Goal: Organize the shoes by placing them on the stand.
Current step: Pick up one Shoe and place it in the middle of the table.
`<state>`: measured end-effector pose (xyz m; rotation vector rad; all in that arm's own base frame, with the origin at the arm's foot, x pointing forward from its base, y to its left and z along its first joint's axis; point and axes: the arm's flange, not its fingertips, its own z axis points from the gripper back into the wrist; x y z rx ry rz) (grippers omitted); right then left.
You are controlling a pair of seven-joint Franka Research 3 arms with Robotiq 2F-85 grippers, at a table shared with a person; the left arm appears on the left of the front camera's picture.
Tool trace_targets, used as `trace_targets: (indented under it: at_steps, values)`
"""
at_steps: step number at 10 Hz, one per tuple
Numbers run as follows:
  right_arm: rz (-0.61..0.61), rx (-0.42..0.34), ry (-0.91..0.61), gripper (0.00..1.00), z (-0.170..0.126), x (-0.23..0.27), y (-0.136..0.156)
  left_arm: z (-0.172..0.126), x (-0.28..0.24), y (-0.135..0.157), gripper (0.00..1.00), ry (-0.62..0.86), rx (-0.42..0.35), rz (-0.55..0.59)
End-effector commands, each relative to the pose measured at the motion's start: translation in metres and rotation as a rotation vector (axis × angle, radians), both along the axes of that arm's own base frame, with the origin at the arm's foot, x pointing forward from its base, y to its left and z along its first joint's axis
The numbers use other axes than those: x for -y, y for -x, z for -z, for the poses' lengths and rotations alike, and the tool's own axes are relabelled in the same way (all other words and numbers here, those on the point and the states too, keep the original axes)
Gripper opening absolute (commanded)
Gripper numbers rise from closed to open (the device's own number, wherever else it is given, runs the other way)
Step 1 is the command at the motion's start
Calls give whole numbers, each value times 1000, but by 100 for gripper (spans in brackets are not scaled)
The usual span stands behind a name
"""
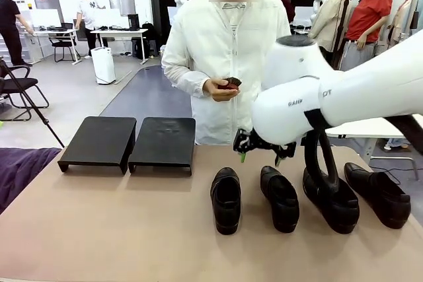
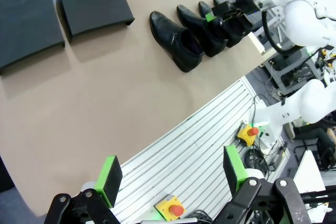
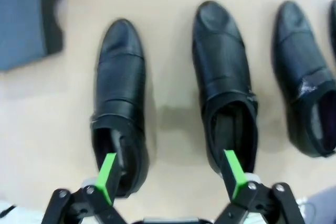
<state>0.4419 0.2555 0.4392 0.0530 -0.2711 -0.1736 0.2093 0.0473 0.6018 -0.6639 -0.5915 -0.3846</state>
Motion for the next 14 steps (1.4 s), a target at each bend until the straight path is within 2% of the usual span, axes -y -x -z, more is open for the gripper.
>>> trace_targets:
  at_steps: [1, 7, 9, 10, 11, 14]
  values:
    - [76, -53, 57, 100, 17, -25, -8, -1, -1, 1, 100, 13, 13, 18]
    - [36, -267, 18, 100, 79, -45, -38, -1, -1, 1, 100, 13, 13, 18]
    - [17, -282, 17, 100, 89, -51, -44, -1, -1, 1, 100, 13, 13, 18]
    - [-4, -306, 25, 45, 92, -53, -45, -1, -1, 1, 100, 13, 13, 18]
    - [-1, -321, 25, 0, 93, -53, -46, -1, -1, 1, 100, 13, 13, 18]
    - [-20, -342, 26, 0, 95, -54, -45, -1, -1, 1, 100, 13, 13, 18]
